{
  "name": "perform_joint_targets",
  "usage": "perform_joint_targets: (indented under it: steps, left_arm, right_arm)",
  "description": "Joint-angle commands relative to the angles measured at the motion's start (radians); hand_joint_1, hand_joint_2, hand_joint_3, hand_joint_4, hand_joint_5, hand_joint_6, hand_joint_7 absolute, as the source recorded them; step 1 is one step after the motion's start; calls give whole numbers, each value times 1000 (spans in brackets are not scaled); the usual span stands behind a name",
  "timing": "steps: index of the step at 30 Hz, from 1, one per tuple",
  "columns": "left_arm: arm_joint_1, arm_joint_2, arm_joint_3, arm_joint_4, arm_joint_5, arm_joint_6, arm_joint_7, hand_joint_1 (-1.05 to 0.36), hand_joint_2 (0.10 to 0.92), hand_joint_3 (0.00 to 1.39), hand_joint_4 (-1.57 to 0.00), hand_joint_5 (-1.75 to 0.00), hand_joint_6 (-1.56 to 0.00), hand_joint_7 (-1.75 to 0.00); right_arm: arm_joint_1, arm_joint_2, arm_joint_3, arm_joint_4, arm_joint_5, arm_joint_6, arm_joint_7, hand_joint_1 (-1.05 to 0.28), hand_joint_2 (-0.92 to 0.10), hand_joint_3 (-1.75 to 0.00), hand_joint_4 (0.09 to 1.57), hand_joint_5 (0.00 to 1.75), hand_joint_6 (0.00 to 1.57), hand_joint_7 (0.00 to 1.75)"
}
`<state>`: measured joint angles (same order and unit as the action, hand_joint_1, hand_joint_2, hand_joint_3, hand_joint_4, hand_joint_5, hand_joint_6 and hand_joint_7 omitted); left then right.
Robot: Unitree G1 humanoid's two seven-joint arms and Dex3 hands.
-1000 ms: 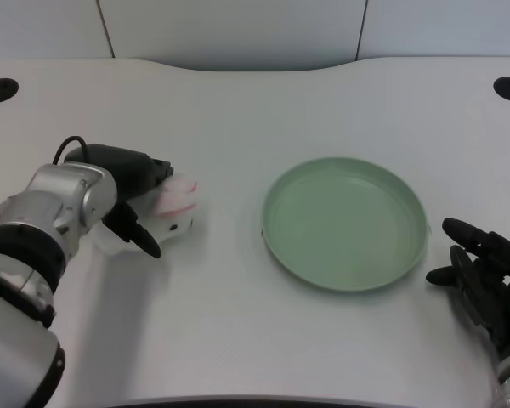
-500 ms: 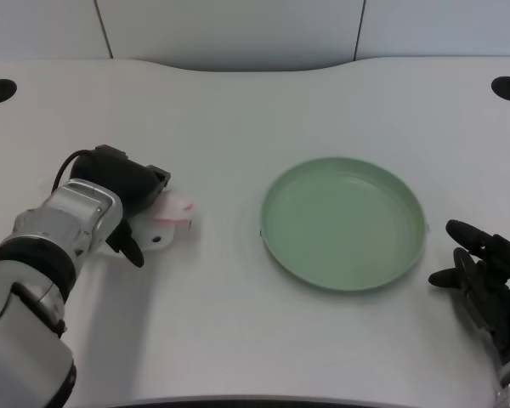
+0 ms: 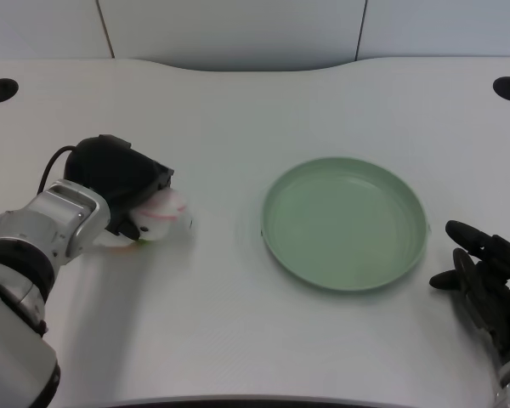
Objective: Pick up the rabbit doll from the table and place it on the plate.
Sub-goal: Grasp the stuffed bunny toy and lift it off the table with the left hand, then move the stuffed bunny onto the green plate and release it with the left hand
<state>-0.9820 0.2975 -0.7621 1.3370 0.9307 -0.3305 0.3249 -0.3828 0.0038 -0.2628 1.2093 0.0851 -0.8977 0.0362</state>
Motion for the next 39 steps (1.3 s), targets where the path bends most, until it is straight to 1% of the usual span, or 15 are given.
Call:
perform_joint_targets:
  steps: [1, 6, 9, 11, 13, 14, 15, 16, 18, 22, 27, 31, 33, 36, 39]
  left_arm:
    - [10, 23, 23, 8, -24, -12, -4, -389, 863, 3, -796, -1641, -957, -555]
    - [11, 19, 91, 2, -94, -15, -33, -367, 872, 7, -797, -1225, -1026, -394]
    - [5, 21, 129, -9, -137, -37, -55, -357, 901, 20, -766, -1138, -1038, -363]
    - [2, 25, 151, -19, -158, -62, -56, -308, 912, 47, -726, -1459, -836, -1089]
    - [-3, 26, 182, -31, -189, -83, -53, -215, 913, 102, -748, -1655, -735, -1577]
    - [-6, 24, 206, -37, -213, -92, -65, -191, 912, 116, -767, -1700, -723, -1660]
    - [-11, 22, 224, -42, -232, -97, -78, -167, 867, 220, -805, -1722, -719, -1702]
    - [-16, 20, 239, -48, -248, -100, -98, -146, 668, 603, -822, -1737, -700, -1728]
    - [-35, 13, 265, -68, -278, -108, -132, -132, 489, 903, -809, -1744, -676, -1743]
    - [-74, -3, 283, -106, -295, -117, -164, -102, 410, 1044, -803, -1746, -670, -1746]
    - [-155, -66, 284, -133, -296, -86, -227, -156, 495, 956, -829, -1746, -647, -1746]
    - [-199, -136, 255, -129, -274, -66, -235, -172, 541, 823, -840, -1746, -660, -1746]
    - [-211, -165, 237, -120, -261, -62, -233, -186, 561, 799, -840, -1746, -661, -1746]
    - [-226, -212, 214, -107, -246, -64, -226, -187, 549, 781, -879, -1746, -692, -1746]
    - [-235, -253, 193, -97, -236, -57, -230, -192, 533, 783, -920, -1746, -730, -1746]
  right_arm:
    - [7, -15, 2, -5, -6, 1, -15, -407, -921, -322, 799, 1183, 971, 48]
    - [5, -12, 0, -2, -5, -3, -15, -390, -921, -319, 790, 1180, 977, 53]
    - [3, -11, 1, -2, -9, 0, -22, -388, -921, -320, 783, 1160, 984, 58]
    - [2, -8, -1, -3, -6, 1, -17, -391, -921, -323, 780, 1142, 984, 59]
    - [1, -8, -1, -1, -5, -7, -9, -379, -921, -327, 788, 1136, 987, 62]
    - [1, -7, -2, 0, -4, -6, -7, -376, -921, -328, 788, 1133, 988, 63]
    - [0, -6, -3, -1, -2, -4, -4, -378, -921, -327, 793, 1131, 992, 65]
    - [0, -5, -4, -1, 0, -2, -2, -376, -921, -325, 797, 1128, 995, 68]
    - [-3, -5, -6, 1, 2, 2, 5, -370, -921, -325, 798, 1120, 995, 69]
    - [-8, -6, -9, 5, 8, 12, 15, -374, -921, -321, 800, 1101, 993, 70]
    - [-14, -2, -6, 15, 2, -4, 22, -338, -921, -325, 801, 1086, 992, 72]
    - [-20, -8, 15, 24, -39, -20, -22, -349, -921, -334, 802, 1068, 995, 76]
    - [-22, -6, 18, 26, -45, -14, -32, -351, -921, -336, 812, 1065, 999, 79]
    - [-25, 5, 11, 26, -30, -6, -19, -367, -921, -319, 836, 1056, 1006, 83]
    - [-24, 10, 5, 32, -22, -22, 3, -368, -921, -316, 843, 1055, 996, 78]
